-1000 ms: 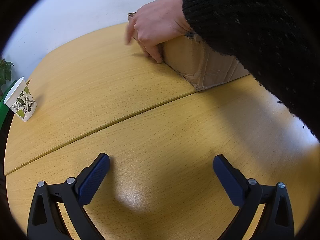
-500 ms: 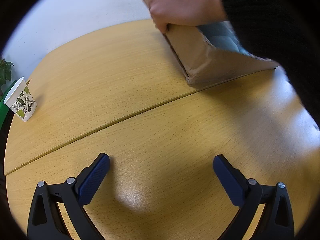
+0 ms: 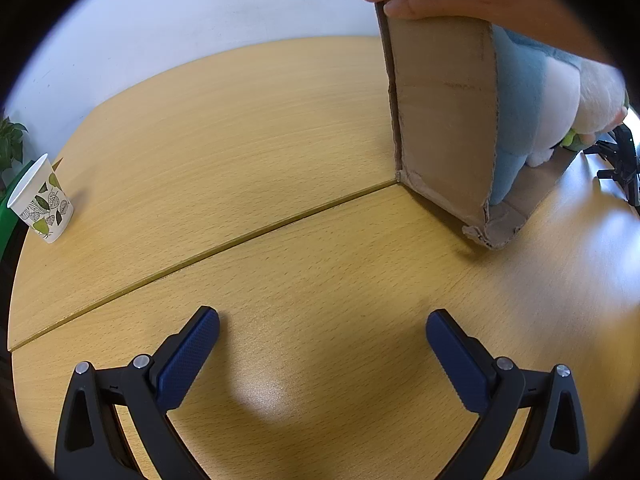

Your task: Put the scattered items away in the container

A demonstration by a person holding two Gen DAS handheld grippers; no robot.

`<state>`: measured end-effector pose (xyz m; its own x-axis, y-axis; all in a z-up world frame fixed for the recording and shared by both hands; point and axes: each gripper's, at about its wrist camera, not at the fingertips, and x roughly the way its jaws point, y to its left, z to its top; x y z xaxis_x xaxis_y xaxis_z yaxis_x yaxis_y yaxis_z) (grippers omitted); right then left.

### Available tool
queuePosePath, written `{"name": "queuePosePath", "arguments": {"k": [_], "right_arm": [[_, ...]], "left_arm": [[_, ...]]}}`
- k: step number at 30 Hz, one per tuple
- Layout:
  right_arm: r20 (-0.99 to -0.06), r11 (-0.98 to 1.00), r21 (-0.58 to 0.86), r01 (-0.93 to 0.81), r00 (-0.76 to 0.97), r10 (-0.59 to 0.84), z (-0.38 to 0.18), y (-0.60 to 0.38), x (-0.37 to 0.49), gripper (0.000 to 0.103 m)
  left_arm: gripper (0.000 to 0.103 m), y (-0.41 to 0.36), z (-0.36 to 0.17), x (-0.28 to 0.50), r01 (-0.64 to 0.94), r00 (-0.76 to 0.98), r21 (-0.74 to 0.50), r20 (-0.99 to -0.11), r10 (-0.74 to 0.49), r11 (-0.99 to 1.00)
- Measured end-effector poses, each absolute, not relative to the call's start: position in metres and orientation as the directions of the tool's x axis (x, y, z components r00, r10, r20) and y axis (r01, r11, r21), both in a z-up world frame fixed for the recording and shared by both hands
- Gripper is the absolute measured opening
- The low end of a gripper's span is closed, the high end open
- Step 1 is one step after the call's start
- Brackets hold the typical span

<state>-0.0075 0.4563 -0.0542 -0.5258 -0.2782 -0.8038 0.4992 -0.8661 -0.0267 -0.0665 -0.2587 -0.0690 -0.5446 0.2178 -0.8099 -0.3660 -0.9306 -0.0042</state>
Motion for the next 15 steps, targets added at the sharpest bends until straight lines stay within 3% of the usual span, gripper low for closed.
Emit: {"name": "queuePosePath", "arguments": {"k": [15], "right_arm": [[-0.804, -0.867, -0.027, 0.498, -0.527, -0.277, -0.0561, 0.4582, -0.0076, 0.103]], "left_arm": [[0.103, -0.262, -0.0721, -0.0666, -0.367, -0.545, -0.004, -0.809, 0.218, -0.93]]}}
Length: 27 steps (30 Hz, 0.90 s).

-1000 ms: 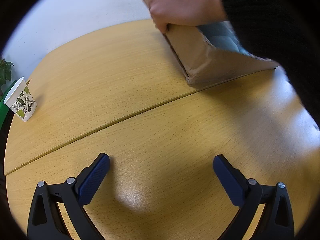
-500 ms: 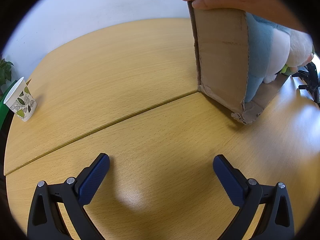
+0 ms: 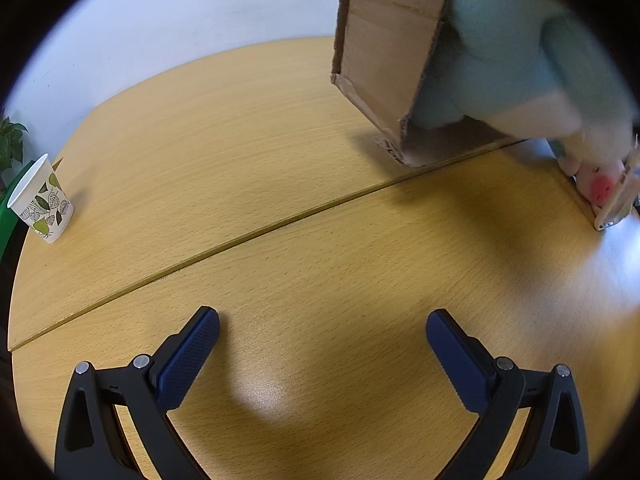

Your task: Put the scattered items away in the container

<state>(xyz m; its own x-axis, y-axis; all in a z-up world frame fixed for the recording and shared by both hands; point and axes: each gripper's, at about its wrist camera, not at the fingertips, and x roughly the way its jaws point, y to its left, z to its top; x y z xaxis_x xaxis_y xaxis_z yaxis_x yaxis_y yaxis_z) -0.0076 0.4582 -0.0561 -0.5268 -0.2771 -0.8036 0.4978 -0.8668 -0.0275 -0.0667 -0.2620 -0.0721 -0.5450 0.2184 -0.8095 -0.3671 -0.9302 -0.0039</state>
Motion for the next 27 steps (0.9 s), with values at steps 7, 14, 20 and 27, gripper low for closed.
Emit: {"name": "queuePosePath", "arguments": {"k": [7, 14, 20, 27], "right_arm": [[-0.804, -0.867, -0.027, 0.498, -0.527, -0.277, -0.0552, 0.4588, -0.007, 0.103], [-0.803, -0.867, -0.027, 0.497, -0.527, -0.277, -0.0551, 0.459, -0.0066, 0.103], [-0.803, -0.867, -0.027, 0.497, -0.527, -0.277, -0.0551, 0.4588, -0.0064, 0.103], [-0.803, -0.867, -0.027, 0.497, -0.527, -0.277, -0.0557, 0.4584, -0.0064, 0.103]], "left_arm": [[0.103, -0.2613, -0.0709, -0.067, -0.367, -0.545, -0.004, -0.81, 0.219, -0.93], [0.103, -0.2607, -0.0699, -0.0666, -0.368, -0.545, -0.004, -0.81, 0.219, -0.93], [0.103, -0.2608, -0.0698, -0.0669, -0.368, -0.545, -0.004, -0.81, 0.219, -0.93], [0.103, -0.261, -0.0698, -0.0667, -0.368, -0.545, -0.004, -0.81, 0.219, -0.93]]}}
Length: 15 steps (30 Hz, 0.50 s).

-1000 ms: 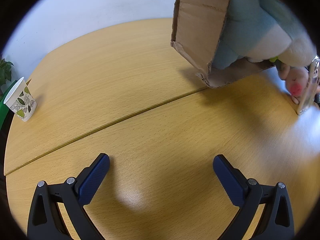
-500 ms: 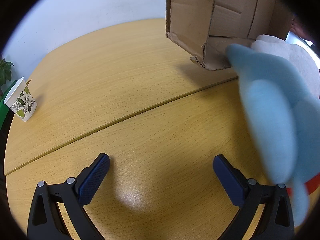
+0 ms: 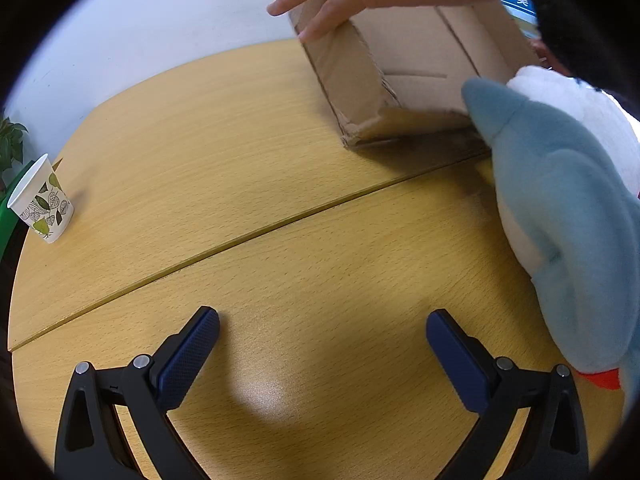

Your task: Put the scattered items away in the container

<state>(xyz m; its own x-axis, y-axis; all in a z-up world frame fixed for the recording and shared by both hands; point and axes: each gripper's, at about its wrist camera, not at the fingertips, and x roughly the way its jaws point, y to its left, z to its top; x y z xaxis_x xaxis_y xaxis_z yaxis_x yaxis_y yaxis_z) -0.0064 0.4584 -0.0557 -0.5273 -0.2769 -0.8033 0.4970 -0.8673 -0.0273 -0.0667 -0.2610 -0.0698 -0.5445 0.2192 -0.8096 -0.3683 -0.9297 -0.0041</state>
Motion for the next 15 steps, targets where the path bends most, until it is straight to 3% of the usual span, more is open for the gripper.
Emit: {"name": "queuePosePath", "arguments": {"k": [15], "right_arm": [[-0.803, -0.868, -0.027, 0.496, -0.527, -0.277, -0.0558, 0.4583, -0.006, 0.103]], "left_arm": [[0.103, -0.2607, -0.0691, -0.0669, -0.369, -0.544, -0.004, -0.81, 0.22, -0.929]]}}
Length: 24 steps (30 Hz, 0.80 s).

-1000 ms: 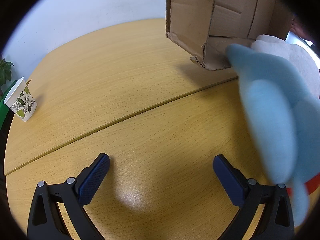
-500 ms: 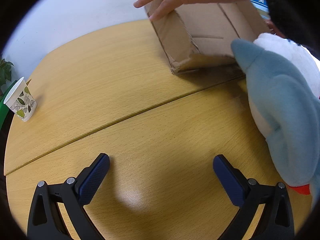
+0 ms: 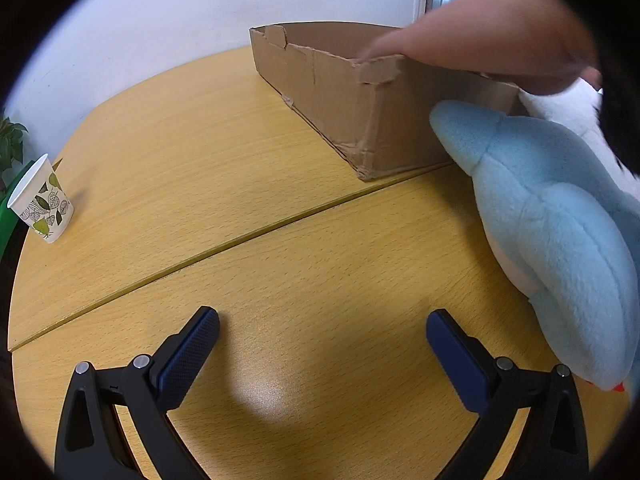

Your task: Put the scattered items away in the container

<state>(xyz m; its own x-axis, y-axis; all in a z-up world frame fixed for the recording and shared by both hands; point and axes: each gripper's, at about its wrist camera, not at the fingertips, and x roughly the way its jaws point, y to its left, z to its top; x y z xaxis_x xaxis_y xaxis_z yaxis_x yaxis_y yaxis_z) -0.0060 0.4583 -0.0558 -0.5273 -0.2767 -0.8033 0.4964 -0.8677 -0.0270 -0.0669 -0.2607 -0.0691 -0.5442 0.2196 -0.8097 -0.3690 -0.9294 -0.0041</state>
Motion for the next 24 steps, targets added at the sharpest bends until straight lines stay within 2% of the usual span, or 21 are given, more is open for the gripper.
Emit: {"name": "queuePosePath", "arguments": {"k": [24], "right_arm": [[-0.803, -0.87, -0.027, 0.492, -0.529, -0.274, -0.0557, 0.458, -0.0052, 0.103]], "left_arm": [[0.103, -0.2608, -0.0683, -0.0672, -0.371, -0.544, -0.004, -0.81, 0.221, -0.929]]}}
